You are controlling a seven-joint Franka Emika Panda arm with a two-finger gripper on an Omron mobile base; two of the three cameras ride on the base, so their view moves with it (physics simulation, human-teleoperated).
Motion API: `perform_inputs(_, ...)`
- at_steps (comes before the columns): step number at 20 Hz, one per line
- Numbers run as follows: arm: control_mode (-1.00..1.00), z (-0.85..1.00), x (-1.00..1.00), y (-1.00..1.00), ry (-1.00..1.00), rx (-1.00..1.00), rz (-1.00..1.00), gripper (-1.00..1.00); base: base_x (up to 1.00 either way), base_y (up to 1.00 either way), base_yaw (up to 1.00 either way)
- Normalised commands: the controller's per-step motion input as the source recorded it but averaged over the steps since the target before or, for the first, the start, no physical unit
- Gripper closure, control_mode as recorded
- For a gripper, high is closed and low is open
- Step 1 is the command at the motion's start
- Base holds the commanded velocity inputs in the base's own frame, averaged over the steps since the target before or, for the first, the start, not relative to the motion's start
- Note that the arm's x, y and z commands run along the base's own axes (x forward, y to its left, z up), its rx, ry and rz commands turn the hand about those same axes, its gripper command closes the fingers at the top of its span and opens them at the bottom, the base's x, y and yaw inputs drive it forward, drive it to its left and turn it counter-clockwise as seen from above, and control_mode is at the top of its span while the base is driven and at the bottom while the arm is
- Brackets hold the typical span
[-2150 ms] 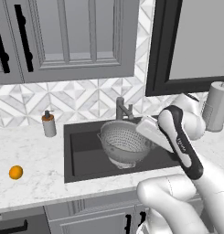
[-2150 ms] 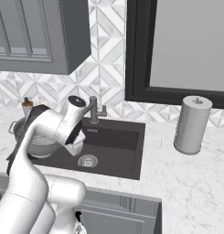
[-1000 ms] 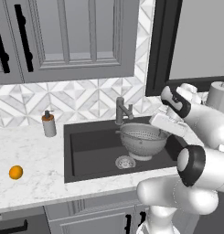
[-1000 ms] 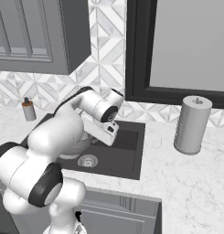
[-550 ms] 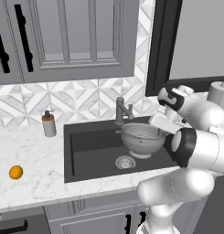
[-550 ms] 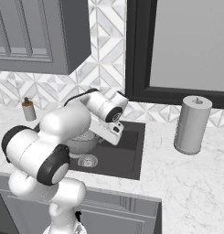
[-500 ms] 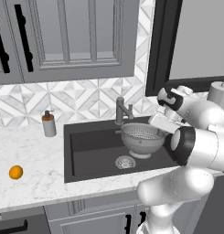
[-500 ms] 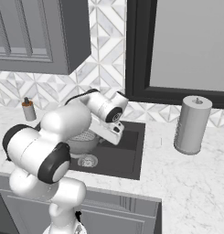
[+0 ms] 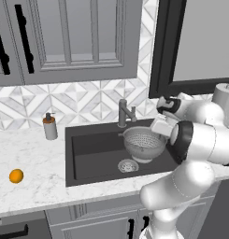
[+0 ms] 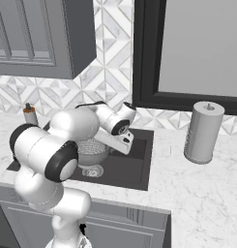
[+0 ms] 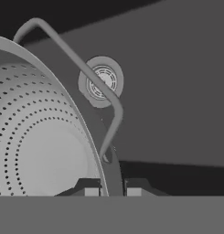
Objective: Put the colander in the sink, put the orange in the colander, and turn on the sink faucet and pour water over the colander.
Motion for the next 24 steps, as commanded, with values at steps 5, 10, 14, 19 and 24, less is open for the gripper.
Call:
perform_inputs(5,-1.00,-0.22,0.34,0.00,-0.01,0.00,0.00,1.00,0.00,0.00,0.00)
perform_inputs(10,-1.00,-0.25,0.30,-0.02,0.00,0.00,0.01,1.00,0.00,0.00,0.00)
perform_inputs(14,-1.00,-0.21,0.44,-0.05,0.00,0.00,0.00,1.00,0.00,0.00,0.00)
perform_inputs(19,-1.00,-0.31,0.21,0.00,0.01,0.00,0.00,1.00,0.00,0.00,0.00)
perform_inputs(24,-1.00,-0.33,0.12,0.00,0.02,0.00,0.00,1.00,0.00,0.00,0.00)
